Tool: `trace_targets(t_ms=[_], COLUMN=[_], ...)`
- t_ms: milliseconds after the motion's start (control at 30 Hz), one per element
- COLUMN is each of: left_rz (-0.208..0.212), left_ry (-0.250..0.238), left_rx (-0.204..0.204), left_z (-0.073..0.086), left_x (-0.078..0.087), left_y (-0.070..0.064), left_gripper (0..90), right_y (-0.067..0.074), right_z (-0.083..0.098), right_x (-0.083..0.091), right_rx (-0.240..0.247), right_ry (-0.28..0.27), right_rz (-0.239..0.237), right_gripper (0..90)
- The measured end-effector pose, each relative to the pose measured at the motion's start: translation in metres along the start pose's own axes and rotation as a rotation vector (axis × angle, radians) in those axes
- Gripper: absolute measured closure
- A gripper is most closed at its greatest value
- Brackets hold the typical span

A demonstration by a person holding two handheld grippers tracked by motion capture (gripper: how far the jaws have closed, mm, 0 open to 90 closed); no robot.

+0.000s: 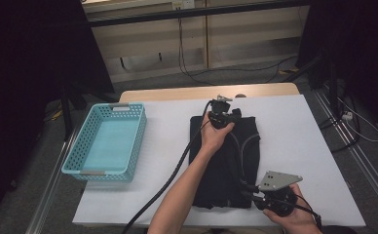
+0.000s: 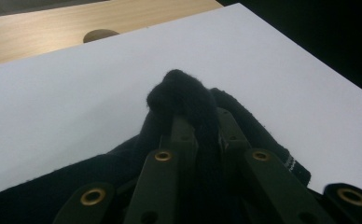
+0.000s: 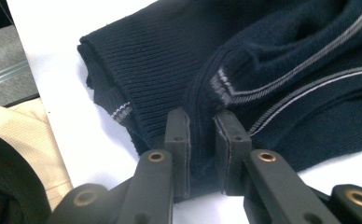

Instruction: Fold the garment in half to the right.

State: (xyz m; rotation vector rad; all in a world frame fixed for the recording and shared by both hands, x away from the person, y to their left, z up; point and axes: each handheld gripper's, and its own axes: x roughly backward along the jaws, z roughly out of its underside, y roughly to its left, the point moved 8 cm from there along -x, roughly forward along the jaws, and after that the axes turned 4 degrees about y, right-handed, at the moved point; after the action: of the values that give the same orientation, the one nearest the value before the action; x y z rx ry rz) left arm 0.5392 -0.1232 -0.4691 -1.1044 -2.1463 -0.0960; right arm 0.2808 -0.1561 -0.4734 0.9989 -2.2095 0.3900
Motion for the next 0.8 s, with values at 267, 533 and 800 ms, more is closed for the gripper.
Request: trace_targets(t_ms=[267,533,800], left_rz=[-0.006,-0.009,-0.049], left_ry=[-0.005,-0.05,-0.036], left_rx=[-0.01,-0.032,-0.017], left_z=[0.01,0.004,0.028], left_x=[0.005,0.034,0.059], left_y=[0.007,0.01,0.026], left_gripper=[60.0,38.4,24.3], right_y=[-0.005,-0.014,-0.022], right_z=[0.002,-0.004,-0.018], right_x=[-0.002,0.0,0.005], right_rx=[-0.02,-0.052,-0.048], right_ry=[0.013,-0.012,-0.061], right_rz=[0.029,0.064,0.084], right_gripper=[48.1,40.2,37.9])
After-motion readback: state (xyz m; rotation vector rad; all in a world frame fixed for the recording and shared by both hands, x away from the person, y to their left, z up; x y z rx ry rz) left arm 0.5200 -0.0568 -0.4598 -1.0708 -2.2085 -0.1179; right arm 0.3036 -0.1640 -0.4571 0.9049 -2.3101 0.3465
